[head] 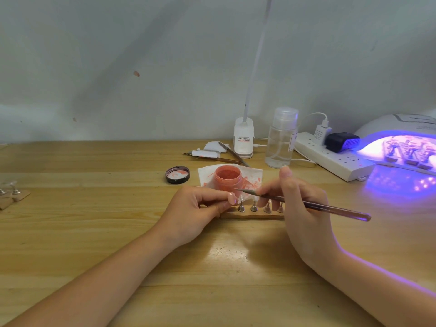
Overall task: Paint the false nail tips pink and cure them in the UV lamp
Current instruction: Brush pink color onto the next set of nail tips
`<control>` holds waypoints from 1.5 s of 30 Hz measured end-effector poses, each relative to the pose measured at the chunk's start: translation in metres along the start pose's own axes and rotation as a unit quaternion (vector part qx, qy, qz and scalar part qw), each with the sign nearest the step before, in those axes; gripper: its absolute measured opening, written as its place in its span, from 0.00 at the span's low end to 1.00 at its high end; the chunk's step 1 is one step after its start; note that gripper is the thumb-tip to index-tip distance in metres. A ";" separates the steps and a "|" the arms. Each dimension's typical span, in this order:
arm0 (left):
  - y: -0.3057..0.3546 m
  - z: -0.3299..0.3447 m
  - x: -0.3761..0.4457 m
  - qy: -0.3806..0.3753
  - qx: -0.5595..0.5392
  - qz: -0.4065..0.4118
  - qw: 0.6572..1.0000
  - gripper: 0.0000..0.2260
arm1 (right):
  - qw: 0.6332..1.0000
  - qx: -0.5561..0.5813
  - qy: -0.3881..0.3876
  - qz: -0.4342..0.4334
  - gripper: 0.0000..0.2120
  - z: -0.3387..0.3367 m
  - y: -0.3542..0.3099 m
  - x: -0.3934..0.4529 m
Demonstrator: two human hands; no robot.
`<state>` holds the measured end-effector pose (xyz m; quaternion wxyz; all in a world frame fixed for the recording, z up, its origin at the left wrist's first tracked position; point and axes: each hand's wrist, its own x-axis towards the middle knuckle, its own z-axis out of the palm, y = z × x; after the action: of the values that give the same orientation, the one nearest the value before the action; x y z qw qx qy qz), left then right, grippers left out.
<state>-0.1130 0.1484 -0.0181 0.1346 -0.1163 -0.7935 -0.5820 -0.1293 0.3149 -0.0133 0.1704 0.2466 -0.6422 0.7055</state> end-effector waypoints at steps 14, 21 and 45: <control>0.000 0.000 0.000 -0.001 0.022 -0.009 1.000 0.10 | 1.000 0.003 -0.007 0.022 0.25 0.000 -0.001 -0.002; 0.007 -0.001 -0.002 -0.003 0.067 -0.026 0.997 0.14 | 0.999 -0.034 -0.036 0.000 0.21 0.000 0.000 -0.001; 0.012 -0.002 -0.004 0.001 0.094 -0.031 0.995 0.14 | 1.000 -0.012 -0.003 0.008 0.24 -0.003 -0.002 -0.001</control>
<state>-0.1050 0.1502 -0.0087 0.1271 -0.0777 -0.8479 -0.5088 -0.1278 0.3186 -0.0125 0.1655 0.2418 -0.6532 0.6982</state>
